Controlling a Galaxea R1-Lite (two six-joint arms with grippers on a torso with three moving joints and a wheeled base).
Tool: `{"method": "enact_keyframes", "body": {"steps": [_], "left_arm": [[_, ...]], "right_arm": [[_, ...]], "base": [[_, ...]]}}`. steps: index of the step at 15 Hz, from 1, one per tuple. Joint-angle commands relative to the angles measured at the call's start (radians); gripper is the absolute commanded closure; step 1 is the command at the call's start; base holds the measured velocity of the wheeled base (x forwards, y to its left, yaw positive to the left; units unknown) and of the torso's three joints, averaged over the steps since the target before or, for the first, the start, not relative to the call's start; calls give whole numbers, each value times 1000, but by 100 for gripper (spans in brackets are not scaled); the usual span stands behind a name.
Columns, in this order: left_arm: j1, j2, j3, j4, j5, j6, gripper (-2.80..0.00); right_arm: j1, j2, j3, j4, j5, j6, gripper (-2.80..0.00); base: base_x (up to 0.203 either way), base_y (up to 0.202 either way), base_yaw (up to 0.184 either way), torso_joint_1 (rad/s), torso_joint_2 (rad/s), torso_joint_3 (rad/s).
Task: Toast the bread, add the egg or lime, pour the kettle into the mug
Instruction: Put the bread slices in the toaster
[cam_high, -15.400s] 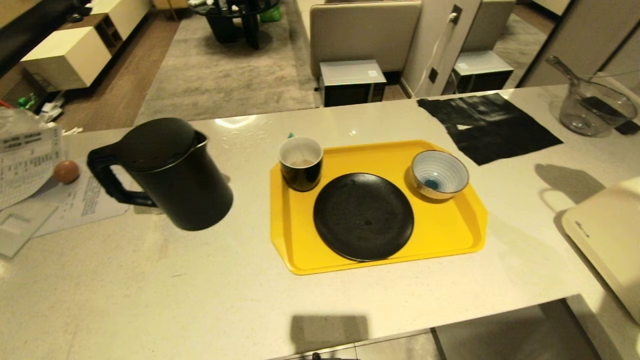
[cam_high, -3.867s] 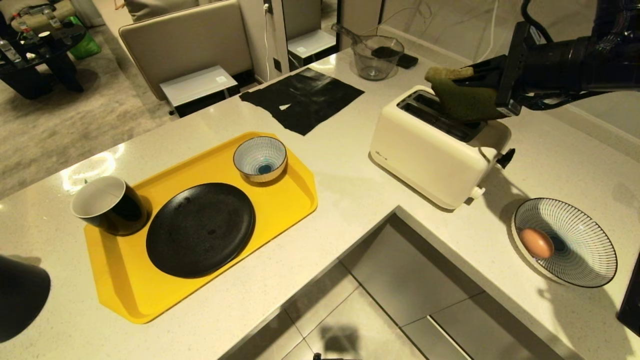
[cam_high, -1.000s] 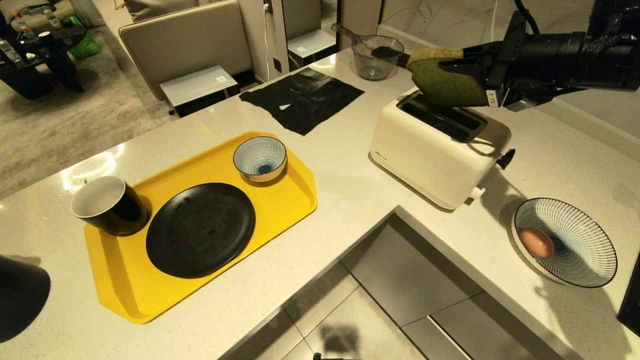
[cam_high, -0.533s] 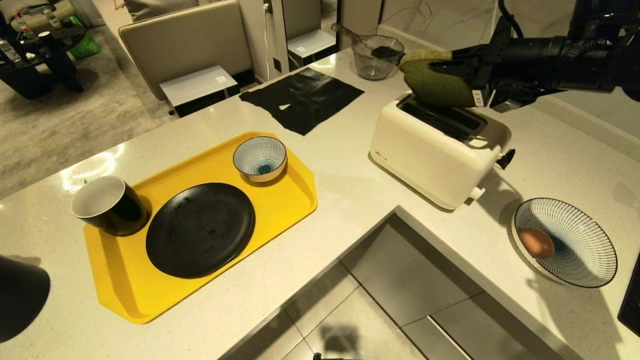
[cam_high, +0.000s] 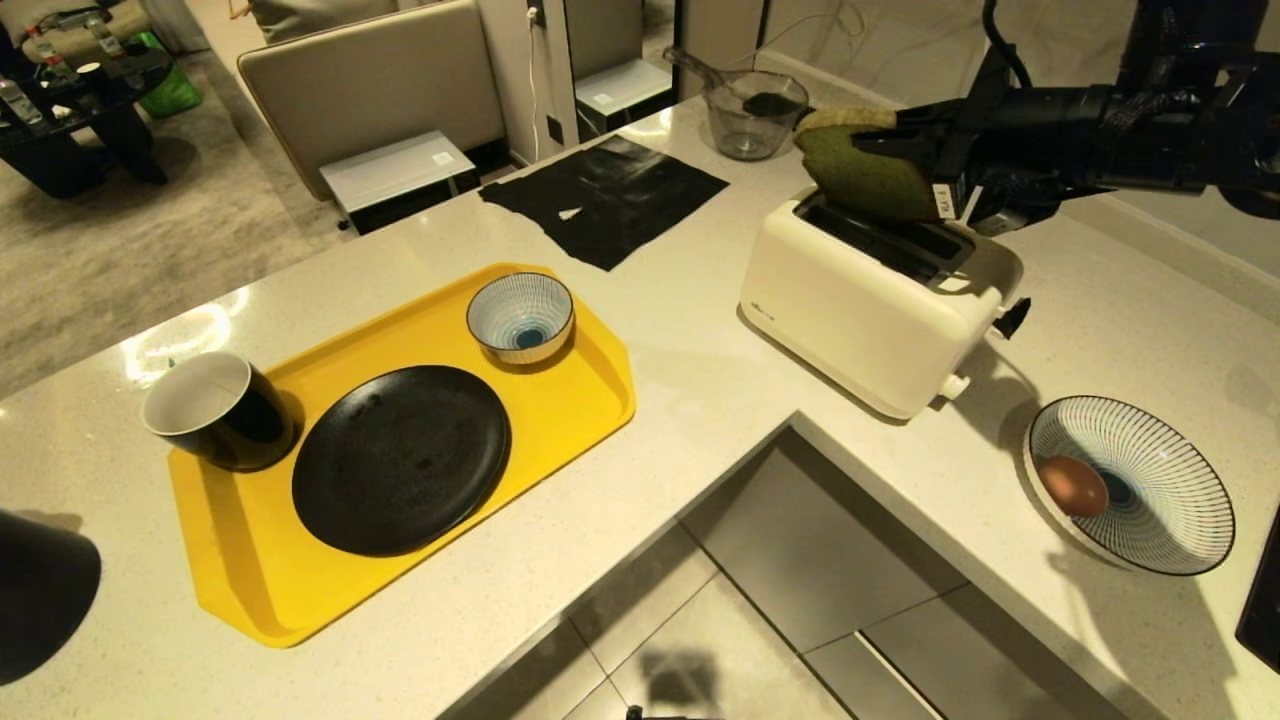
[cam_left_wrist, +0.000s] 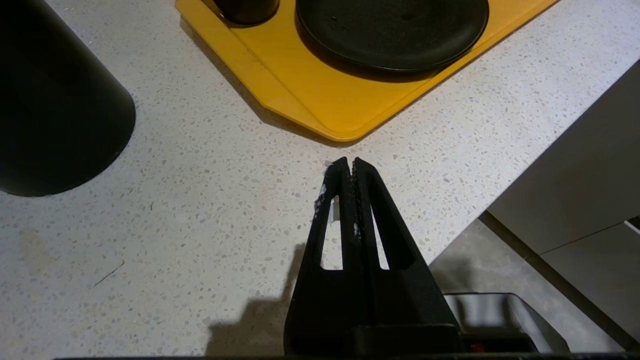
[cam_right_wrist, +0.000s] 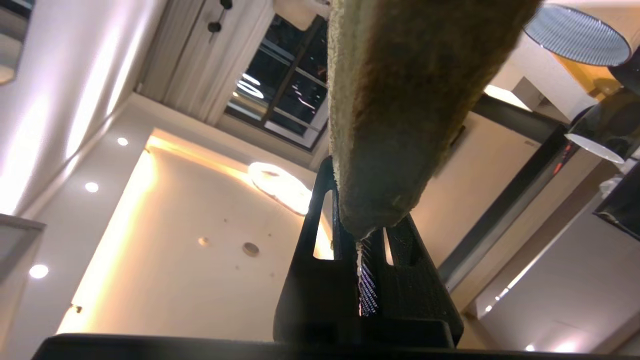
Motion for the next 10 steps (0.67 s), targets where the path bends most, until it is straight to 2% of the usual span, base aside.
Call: {"method": "enact_keyframes", "body": {"steps": [1, 5, 8, 10], "left_arm": [[1, 1, 0, 0, 0, 0, 0], [0, 1, 0, 0, 1, 0, 0], [2, 1, 0, 0, 0, 0, 0], [1, 1, 0, 0, 1, 0, 0]], "right_arm": [[-12, -2, 24, 2, 2, 17, 0], [-20, -9, 110, 0, -49, 20, 0], [-20, -11, 98, -5, -52, 60, 0], [-20, -11, 95, -6, -48, 57, 0]], "base": [[0, 0, 0, 0, 0, 0], [0, 0, 0, 0, 0, 0], [0, 0, 0, 0, 0, 0], [0, 0, 0, 0, 0, 0]]}}
